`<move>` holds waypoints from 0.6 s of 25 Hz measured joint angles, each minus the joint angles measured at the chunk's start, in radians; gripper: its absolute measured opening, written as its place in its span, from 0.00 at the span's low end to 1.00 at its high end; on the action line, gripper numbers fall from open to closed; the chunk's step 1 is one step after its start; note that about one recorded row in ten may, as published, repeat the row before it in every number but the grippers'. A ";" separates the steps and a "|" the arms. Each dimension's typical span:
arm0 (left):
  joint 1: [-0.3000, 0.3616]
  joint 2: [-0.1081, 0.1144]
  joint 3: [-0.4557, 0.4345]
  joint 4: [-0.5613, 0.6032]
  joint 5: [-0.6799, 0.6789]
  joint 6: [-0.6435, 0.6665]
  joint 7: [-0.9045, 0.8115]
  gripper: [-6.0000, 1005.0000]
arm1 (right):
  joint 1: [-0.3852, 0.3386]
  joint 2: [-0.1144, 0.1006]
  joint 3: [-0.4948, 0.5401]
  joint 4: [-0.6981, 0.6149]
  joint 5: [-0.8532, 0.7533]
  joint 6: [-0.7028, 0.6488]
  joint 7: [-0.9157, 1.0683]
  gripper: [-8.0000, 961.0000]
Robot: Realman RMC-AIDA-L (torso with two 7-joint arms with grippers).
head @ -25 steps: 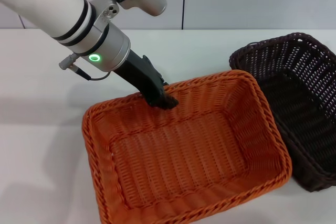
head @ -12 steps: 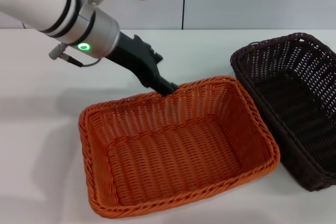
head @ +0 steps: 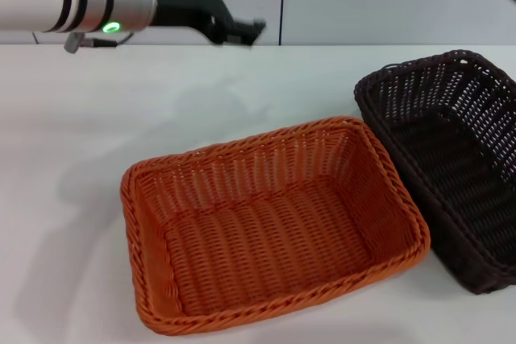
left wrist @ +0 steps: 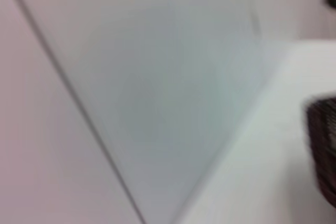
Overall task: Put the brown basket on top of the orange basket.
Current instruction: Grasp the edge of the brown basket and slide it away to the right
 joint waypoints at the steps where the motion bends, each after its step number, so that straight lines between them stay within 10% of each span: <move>1: 0.046 0.002 0.049 0.016 -0.035 -0.129 0.012 0.84 | -0.004 -0.014 -0.016 -0.064 -0.111 -0.015 0.100 0.56; 8: 0.130 0.002 0.166 0.007 -0.215 -0.429 0.132 0.84 | 0.029 -0.046 -0.002 -0.355 -0.754 -0.231 0.437 0.56; 15: 0.120 0.001 0.183 -0.041 -0.289 -0.515 0.174 0.84 | 0.055 -0.045 -0.020 -0.445 -1.060 -0.438 0.440 0.56</move>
